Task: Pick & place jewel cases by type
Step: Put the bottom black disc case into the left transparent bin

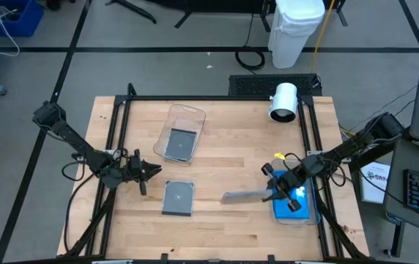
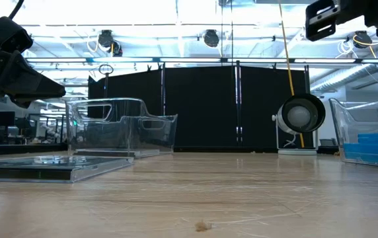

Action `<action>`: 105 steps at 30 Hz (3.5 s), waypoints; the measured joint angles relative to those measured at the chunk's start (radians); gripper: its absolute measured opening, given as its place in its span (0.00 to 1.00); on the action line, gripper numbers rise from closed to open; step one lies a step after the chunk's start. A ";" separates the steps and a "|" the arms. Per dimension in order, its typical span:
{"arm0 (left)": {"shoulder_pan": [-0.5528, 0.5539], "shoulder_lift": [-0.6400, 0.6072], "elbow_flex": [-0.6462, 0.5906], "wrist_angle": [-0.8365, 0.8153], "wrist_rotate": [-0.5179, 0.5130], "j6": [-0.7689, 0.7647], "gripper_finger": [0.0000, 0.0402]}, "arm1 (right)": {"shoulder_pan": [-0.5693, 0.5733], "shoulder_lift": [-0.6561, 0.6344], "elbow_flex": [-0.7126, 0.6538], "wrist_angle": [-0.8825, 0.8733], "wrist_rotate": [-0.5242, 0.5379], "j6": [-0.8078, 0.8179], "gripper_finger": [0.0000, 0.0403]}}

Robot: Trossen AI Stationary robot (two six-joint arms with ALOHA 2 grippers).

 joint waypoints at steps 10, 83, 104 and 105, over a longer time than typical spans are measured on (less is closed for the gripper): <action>0.000 0.000 0.000 0.000 0.000 0.000 0.16 | -0.007 0.011 0.000 -0.003 -0.129 0.000 0.04; 0.000 0.000 0.000 0.000 0.000 0.000 0.16 | 0.002 0.114 0.000 0.320 -0.440 -0.093 0.04; 0.000 0.000 0.000 0.101 0.032 -0.020 0.16 | 0.006 0.114 0.000 0.152 0.033 -0.176 0.04; 0.000 0.000 0.000 0.121 0.032 -0.020 0.16 | 0.006 0.114 0.000 0.151 0.033 -0.174 0.04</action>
